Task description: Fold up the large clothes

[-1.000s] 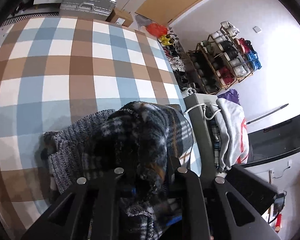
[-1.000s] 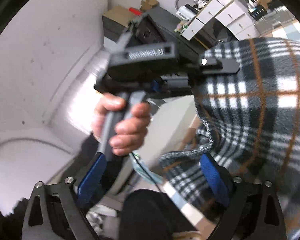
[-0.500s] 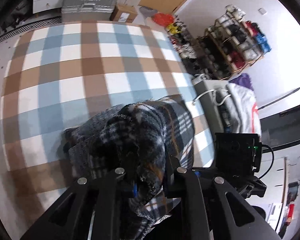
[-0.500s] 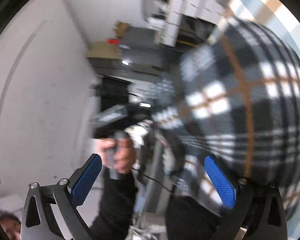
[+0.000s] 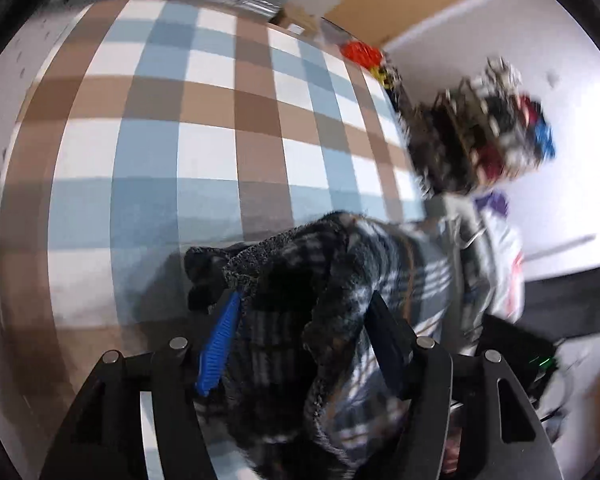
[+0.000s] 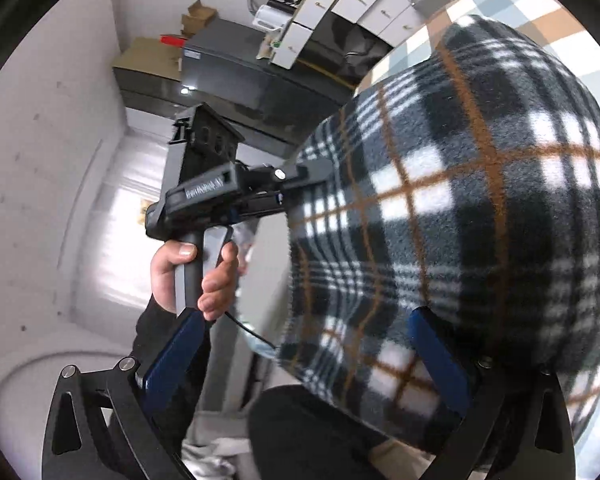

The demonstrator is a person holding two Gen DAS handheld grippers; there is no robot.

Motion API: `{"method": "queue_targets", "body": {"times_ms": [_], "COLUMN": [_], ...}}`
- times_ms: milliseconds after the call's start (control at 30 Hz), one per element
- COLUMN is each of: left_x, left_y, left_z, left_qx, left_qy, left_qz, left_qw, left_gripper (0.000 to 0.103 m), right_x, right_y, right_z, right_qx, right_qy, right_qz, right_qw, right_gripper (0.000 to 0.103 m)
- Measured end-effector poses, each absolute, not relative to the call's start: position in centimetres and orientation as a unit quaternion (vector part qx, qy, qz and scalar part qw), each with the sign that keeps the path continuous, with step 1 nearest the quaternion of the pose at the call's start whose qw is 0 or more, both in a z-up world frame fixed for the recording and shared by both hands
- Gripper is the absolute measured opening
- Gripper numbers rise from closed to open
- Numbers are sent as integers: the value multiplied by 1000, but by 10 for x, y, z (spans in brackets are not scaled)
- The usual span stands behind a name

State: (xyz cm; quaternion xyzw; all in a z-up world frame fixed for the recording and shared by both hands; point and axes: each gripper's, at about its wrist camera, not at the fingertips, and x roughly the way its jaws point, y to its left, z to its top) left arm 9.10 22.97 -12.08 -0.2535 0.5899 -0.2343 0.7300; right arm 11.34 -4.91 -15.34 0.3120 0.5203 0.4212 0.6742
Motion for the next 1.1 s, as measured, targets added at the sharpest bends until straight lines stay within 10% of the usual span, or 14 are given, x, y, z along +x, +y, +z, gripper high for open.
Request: {"method": "queue_targets", "body": {"times_ms": [300,800,1100], "left_x": [8,-8,-20], "left_y": [209,199,212], "left_z": [-29,-164,-164], "left_qx": [-203,-325,-339], "left_qy": [526,513,470], "left_qz": [-288,-290,-310], "left_qw": [775,740,754], "left_gripper": [60,59,59], "right_x": [113,111,103], "right_y": [-75,-102,-66], "right_z": [-162,-172,-72], "right_qx": [376,445,119], "right_qy": [516,489,475], "right_qz": [426,449,312], "right_qw": [641,601,814], "right_gripper": [103,103,103]}}
